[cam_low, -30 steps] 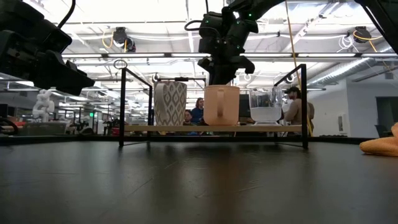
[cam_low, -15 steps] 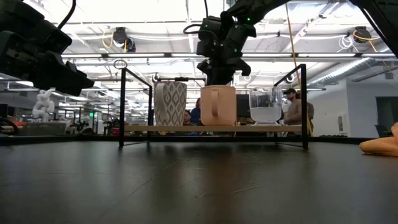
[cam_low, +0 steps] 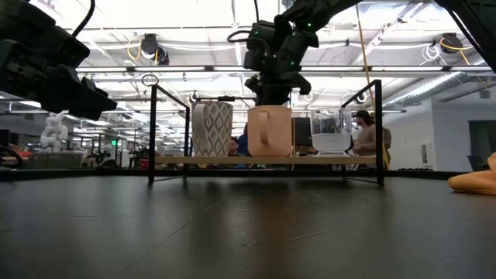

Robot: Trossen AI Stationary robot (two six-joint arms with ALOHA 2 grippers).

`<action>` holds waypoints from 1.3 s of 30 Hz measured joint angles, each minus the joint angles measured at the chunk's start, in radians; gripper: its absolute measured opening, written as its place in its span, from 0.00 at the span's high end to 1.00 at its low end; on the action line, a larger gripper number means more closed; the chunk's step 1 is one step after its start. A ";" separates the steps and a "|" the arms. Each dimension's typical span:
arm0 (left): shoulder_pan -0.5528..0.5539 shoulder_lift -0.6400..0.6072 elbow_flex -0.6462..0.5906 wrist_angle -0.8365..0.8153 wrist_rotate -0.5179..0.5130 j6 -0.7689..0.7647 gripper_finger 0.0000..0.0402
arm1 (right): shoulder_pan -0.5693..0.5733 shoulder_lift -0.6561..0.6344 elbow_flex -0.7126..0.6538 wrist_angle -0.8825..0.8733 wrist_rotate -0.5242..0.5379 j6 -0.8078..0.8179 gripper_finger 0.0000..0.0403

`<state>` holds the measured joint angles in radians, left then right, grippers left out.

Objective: Stack small to large cups/mugs on shelf
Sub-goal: Adjust the orange mug on the shelf

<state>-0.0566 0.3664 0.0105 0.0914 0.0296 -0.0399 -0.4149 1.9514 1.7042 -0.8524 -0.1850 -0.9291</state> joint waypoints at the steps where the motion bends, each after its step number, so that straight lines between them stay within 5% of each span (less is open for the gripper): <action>1: 0.000 0.000 0.000 0.000 0.000 0.000 0.92 | 0.000 0.000 0.000 0.000 0.000 0.000 0.96; 22: 0.000 0.000 0.000 0.000 0.000 -0.001 0.92 | 0.014 0.001 -0.001 0.010 0.001 -0.007 0.94; 32: 0.000 0.000 0.000 -0.007 -0.001 -0.014 0.92 | 0.015 -0.006 -0.006 0.002 0.013 0.008 0.79; 39: 0.000 0.000 0.000 -0.009 -0.001 -0.014 0.92 | 0.015 -0.009 -0.005 0.017 0.078 0.011 0.78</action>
<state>-0.0570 0.3664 0.0105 0.0822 0.0288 -0.0537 -0.4000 1.9429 1.6989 -0.8349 -0.1067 -0.9181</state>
